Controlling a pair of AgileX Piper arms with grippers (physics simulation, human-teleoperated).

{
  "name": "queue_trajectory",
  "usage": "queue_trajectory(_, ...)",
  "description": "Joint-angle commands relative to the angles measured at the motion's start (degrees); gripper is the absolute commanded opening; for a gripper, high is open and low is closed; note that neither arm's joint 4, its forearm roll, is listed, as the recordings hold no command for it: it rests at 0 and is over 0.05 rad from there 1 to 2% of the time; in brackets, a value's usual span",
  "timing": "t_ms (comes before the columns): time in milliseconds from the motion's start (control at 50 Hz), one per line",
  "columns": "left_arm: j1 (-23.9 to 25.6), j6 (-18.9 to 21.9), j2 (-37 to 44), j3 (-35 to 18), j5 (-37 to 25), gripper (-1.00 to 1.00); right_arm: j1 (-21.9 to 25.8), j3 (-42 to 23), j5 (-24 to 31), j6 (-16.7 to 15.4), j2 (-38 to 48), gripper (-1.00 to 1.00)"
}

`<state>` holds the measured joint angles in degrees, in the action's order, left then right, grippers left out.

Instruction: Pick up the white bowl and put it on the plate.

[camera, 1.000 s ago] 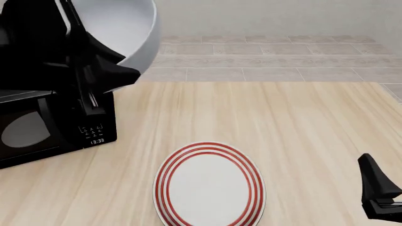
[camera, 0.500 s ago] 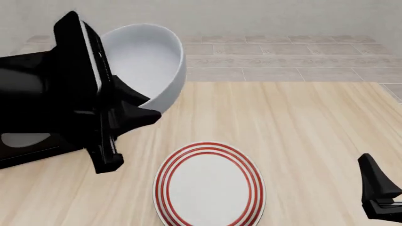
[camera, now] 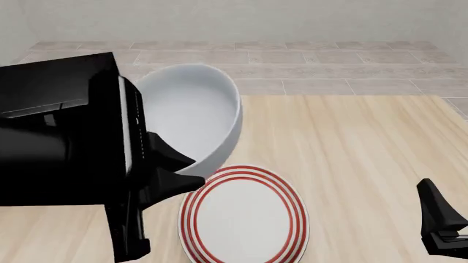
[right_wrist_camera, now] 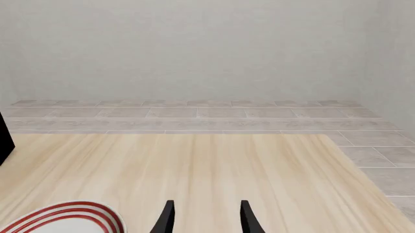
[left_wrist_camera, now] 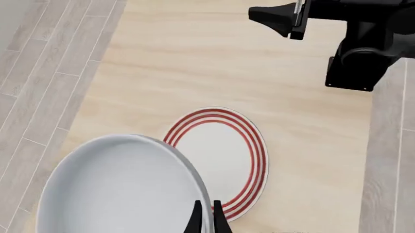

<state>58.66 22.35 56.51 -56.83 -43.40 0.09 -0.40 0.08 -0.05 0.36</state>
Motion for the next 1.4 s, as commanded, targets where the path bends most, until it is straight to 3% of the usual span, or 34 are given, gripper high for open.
queue_trajectory(20,3.69,-0.94,0.03,0.75,0.46,-1.00,0.02,0.00,0.00,0.01,0.01,1.00)
queue_trajectory(520,8.07,-3.47,1.47,1.95,2.50,-1.00,-0.01,0.00,0.00,0.00,0.00,1.00)
queue_trajectory(1400,9.28,-7.77,2.91,6.93,9.24,-1.00,0.00,0.00,0.00,-0.01,0.01,1.00)
